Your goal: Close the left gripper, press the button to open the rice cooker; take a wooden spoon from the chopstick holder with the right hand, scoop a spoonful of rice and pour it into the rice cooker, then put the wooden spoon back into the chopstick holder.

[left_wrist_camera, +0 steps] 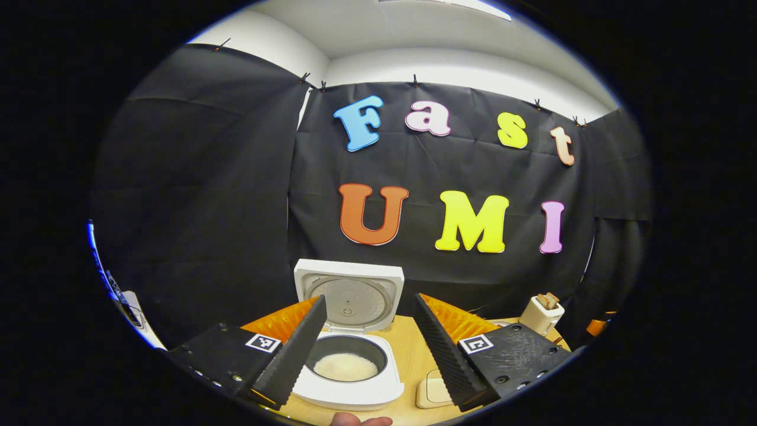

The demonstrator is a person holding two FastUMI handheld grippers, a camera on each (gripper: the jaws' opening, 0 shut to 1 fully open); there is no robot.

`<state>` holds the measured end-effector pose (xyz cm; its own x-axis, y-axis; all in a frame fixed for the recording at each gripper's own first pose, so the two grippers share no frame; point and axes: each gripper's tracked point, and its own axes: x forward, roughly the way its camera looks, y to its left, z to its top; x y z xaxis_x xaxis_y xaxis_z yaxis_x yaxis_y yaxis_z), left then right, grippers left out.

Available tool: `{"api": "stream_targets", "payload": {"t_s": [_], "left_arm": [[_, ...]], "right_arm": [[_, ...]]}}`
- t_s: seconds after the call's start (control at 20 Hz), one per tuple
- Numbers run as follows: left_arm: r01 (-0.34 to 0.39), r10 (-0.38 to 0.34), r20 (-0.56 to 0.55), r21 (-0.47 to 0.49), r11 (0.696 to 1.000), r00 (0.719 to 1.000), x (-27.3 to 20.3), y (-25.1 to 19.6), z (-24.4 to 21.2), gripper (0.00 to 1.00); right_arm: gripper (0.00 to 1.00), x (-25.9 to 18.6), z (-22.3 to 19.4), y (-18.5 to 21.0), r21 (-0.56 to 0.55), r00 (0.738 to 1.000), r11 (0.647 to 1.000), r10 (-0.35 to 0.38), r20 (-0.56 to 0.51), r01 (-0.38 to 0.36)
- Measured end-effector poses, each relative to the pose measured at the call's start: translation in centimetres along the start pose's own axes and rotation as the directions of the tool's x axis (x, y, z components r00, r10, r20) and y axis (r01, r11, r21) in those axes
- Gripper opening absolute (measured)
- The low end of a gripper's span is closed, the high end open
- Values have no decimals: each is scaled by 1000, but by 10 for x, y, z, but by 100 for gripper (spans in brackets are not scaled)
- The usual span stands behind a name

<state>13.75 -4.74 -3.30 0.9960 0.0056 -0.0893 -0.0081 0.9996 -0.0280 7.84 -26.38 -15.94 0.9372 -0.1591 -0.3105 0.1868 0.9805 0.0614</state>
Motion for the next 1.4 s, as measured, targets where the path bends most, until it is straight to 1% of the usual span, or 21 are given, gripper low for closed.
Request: {"api": "stream_targets", "payload": {"t_s": [0.05,0.1,0.25,0.3,0.35,0.4,0.5,0.55,0.7,0.75,0.8,0.85,0.9,0.95,1.0,1.1,1.2,1.25,1.3,1.35,1.4], "left_arm": [[-2,2,-5,3,1000,1000,-2,-1,1,94],[-9,9,-5,7,1000,1000,-4,-1,1,94],[-36,36,4,16,999,999,-4,-1,1,94],[-39,39,3,10,999,999,-4,-3,0,94],[-31,31,-12,1,1000,999,-4,-8,-6,94],[-29,29,-37,-2,1000,999,-4,-11,-13,94],[-63,64,-42,16,998,997,0,1,-13,95],[-72,73,-42,20,997,996,0,3,-13,95],[-94,96,-44,33,995,994,-1,4,-15,94],[-104,106,-43,40,994,993,1,6,-16,94],[-111,113,-44,44,993,993,2,7,-16,95],[-114,116,-47,47,992,992,4,5,-18,94],[-114,117,-52,54,992,992,7,4,-19,94],[-118,122,-59,61,991,991,9,5,-21,94],[-126,130,-65,65,990,989,12,7,-22,94],[-137,141,-71,56,989,987,19,9,-23,94],[-149,152,-74,46,988,986,23,12,-23,94],[-154,157,-74,44,987,985,26,13,-23,94],[-157,160,-78,43,987,984,27,14,-25,94],[-156,159,-82,43,987,984,29,14,-26,94],[-154,157,-82,42,987,984,30,14,-26,94]], "right_arm": [[98,5,-6,-2,-2,1000,1000,1,-10,-1],[100,10,-14,-4,-5,1000,1000,5,-23,-5],[98,32,-36,-6,-18,997,999,31,-65,-32],[99,41,-45,-9,-17,996,999,39,-85,-41],[98,51,-55,-12,-8,994,999,46,-99,-47],[100,61,-66,-15,-3,991,999,47,-124,-48],[100,82,-86,-21,10,986,999,50,-161,-49],[98,92,-96,-23,15,982,999,51,-182,-49],[90,122,-119,-31,14,973,999,48,-227,-46],[86,131,-123,-32,27,968,998,55,-244,-49],[79,140,-127,-33,38,965,998,60,-257,-52],[75,147,-131,-34,46,962,997,65,-265,-55],[79,153,-133,-34,47,960,997,68,-272,-57],[75,160,-135,-33,40,959,997,67,-275,-58],[67,168,-135,-33,30,959,998,67,-275,-61],[63,181,-140,-33,15,953,997,71,-294,-70],[62,189,-145,-33,20,945,997,81,-316,-78],[51,191,-148,-34,24,942,997,80,-325,-77],[51,191,-148,-33,32,941,996,84,-328,-78],[36,191,-147,-33,37,941,997,80,-330,-72],[39,191,-146,-32,43,939,997,81,-335,-71]]}}
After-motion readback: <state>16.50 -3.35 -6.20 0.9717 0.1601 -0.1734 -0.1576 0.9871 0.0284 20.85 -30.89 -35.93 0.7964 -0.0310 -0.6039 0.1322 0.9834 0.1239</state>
